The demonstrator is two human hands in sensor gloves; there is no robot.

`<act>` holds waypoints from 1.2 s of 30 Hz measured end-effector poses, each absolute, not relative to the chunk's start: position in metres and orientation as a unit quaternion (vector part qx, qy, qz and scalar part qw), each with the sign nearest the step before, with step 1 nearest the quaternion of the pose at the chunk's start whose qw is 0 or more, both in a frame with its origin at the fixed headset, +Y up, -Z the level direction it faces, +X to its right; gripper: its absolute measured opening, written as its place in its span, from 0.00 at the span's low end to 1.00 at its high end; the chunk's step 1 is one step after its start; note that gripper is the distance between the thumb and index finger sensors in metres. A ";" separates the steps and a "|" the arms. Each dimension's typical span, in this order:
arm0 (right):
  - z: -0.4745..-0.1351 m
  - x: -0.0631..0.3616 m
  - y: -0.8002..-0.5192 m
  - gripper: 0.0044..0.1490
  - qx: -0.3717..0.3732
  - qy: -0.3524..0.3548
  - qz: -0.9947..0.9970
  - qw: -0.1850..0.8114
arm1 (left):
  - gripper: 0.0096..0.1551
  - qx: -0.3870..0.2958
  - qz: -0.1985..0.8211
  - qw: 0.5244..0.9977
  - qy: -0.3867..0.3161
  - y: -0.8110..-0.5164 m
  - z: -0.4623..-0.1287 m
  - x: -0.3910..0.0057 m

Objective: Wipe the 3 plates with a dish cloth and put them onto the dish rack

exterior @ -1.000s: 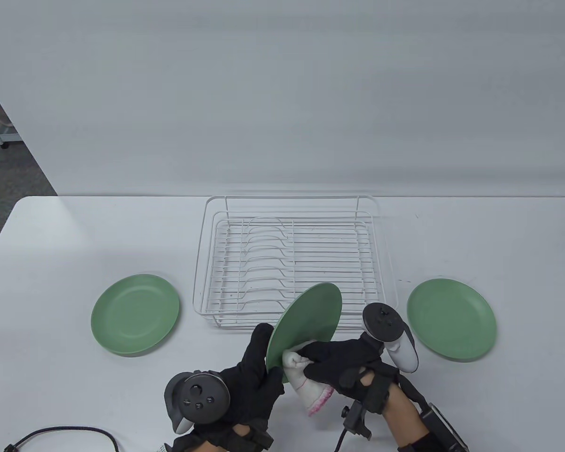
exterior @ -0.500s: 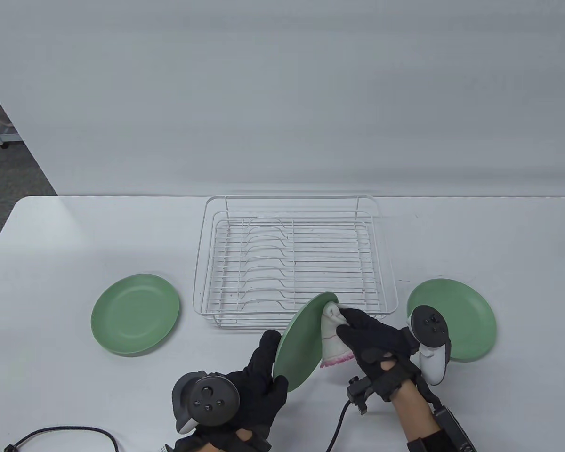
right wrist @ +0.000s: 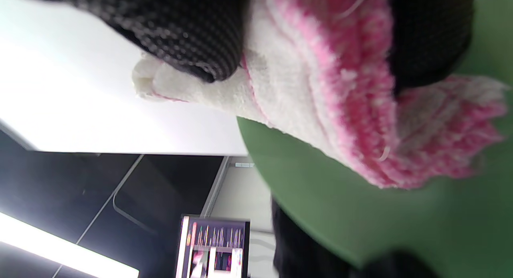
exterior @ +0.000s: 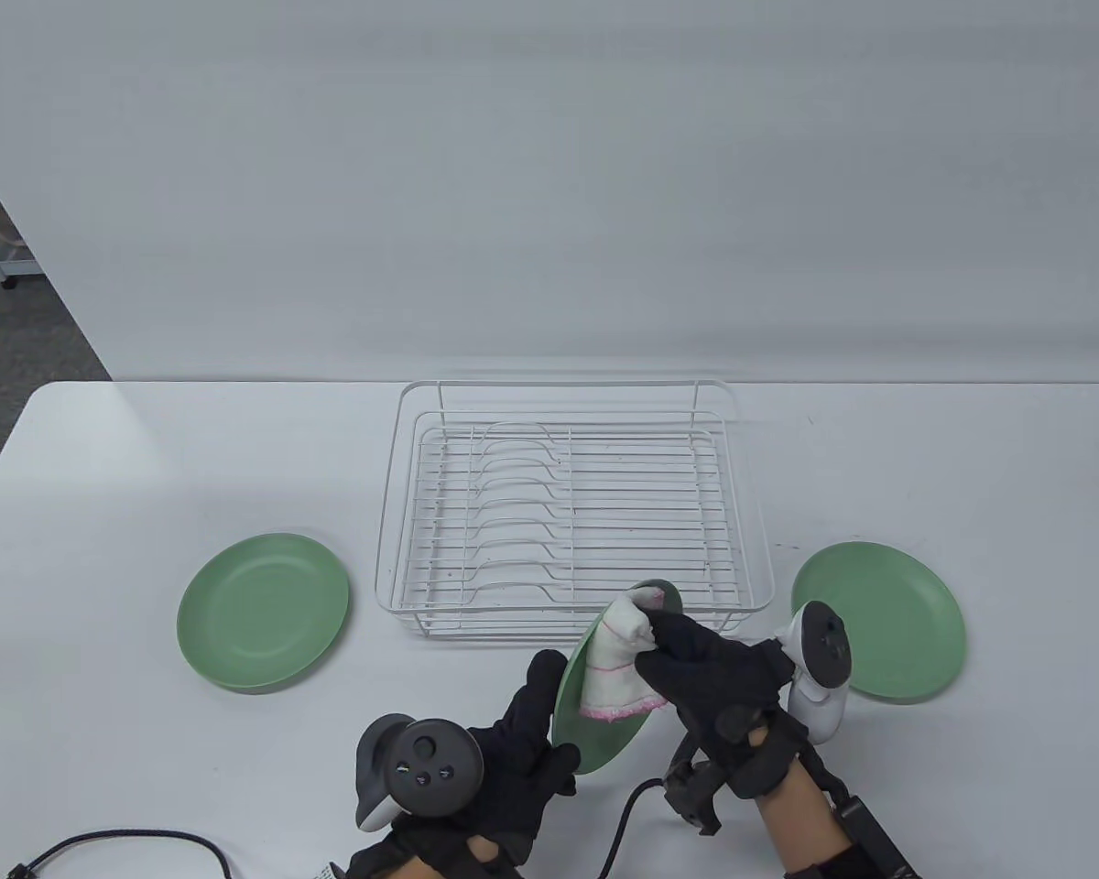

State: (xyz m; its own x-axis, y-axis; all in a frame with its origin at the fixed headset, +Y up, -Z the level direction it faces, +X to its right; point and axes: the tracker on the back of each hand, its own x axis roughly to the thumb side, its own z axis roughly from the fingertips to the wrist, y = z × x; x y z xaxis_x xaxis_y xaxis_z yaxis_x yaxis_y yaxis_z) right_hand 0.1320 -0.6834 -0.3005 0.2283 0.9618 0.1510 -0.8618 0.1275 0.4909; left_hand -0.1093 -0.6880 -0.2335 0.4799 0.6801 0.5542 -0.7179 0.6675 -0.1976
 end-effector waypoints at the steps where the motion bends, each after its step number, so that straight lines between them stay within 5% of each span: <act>1: -0.299 0.127 -0.684 0.31 0.251 0.117 0.614 0.739 | 0.51 0.033 0.411 0.858 -0.305 -0.688 -0.234 -0.110; 10: -0.299 0.111 -0.702 0.29 0.212 0.274 0.680 0.646 | 0.48 0.052 0.480 0.832 -0.273 -0.690 -0.239 -0.123; 15: -0.305 0.125 -0.708 0.29 0.149 0.300 0.731 0.594 | 0.45 0.055 0.517 0.820 -0.238 -0.695 -0.245 -0.133; 25: -0.314 0.170 -0.705 0.30 0.018 0.163 0.778 0.607 | 0.45 0.006 0.522 0.820 -0.235 -0.702 -0.251 -0.132; 30: -0.314 0.174 -0.699 0.31 0.044 0.077 0.731 0.677 | 0.46 -0.028 0.518 0.816 -0.254 -0.704 -0.252 -0.125; 36: -0.312 0.161 -0.692 0.32 0.130 0.056 0.677 0.722 | 0.48 -0.046 0.477 0.828 -0.290 -0.703 -0.247 -0.114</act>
State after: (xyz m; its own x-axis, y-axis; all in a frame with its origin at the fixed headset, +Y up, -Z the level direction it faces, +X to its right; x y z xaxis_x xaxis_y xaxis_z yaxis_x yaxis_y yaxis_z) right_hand 0.1608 -0.6923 -0.3123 0.0767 0.9925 0.0955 -0.9633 0.0490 0.2641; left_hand -0.1141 -0.7026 -0.2468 0.3758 0.8170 0.4375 -0.7641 0.5402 -0.3525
